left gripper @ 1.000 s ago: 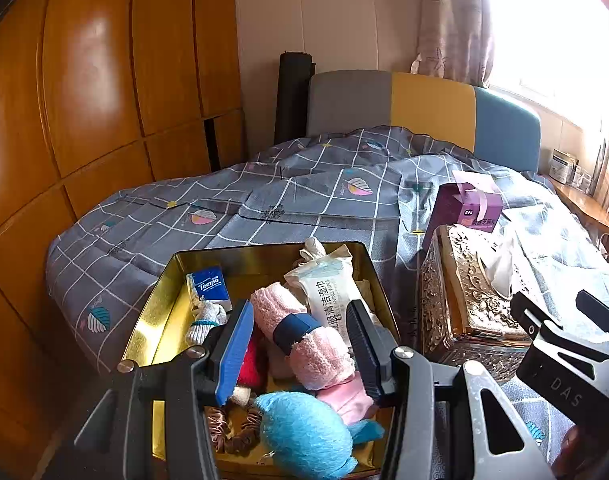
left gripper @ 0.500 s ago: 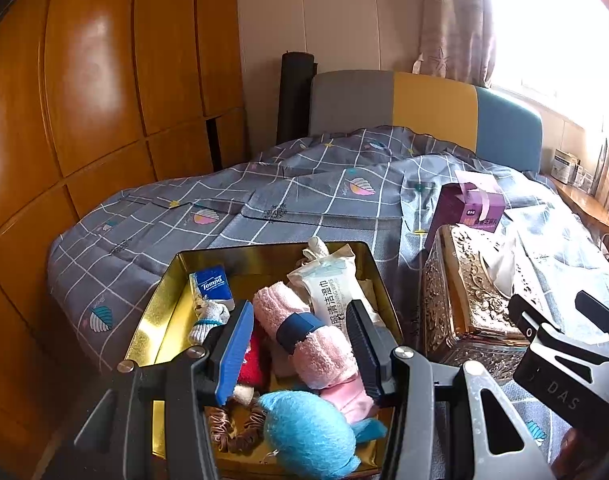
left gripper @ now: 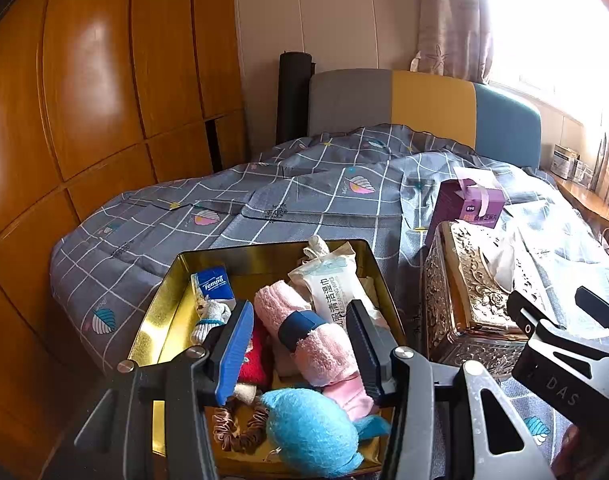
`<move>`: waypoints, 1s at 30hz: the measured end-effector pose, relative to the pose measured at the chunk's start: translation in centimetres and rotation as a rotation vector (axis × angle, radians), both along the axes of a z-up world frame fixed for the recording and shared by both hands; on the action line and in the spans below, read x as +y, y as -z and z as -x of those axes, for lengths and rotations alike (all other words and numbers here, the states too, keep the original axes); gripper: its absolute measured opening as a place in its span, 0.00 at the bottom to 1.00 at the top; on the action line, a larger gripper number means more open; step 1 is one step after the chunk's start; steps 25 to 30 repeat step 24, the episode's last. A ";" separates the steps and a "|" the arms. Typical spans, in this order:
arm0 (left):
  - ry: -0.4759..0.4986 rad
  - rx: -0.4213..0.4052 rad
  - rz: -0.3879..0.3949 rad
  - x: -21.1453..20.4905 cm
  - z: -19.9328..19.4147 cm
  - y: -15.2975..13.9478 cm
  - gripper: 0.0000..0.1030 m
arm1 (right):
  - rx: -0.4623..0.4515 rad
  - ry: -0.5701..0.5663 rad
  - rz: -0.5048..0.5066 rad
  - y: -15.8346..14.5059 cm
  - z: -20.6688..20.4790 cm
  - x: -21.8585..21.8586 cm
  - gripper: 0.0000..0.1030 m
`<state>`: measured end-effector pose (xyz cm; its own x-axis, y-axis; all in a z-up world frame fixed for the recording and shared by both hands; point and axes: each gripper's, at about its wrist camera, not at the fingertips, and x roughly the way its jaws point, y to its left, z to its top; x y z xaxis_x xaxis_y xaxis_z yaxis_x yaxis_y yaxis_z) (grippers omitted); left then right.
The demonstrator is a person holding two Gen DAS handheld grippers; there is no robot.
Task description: Organize soft objects
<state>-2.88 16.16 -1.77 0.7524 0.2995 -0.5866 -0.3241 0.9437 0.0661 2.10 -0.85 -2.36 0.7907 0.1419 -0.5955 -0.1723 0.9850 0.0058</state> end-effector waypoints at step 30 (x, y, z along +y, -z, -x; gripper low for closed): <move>0.019 -0.046 0.025 1.1 0.4 -0.4 0.45 | -0.008 -0.005 0.000 -0.1 0.1 -0.2 0.95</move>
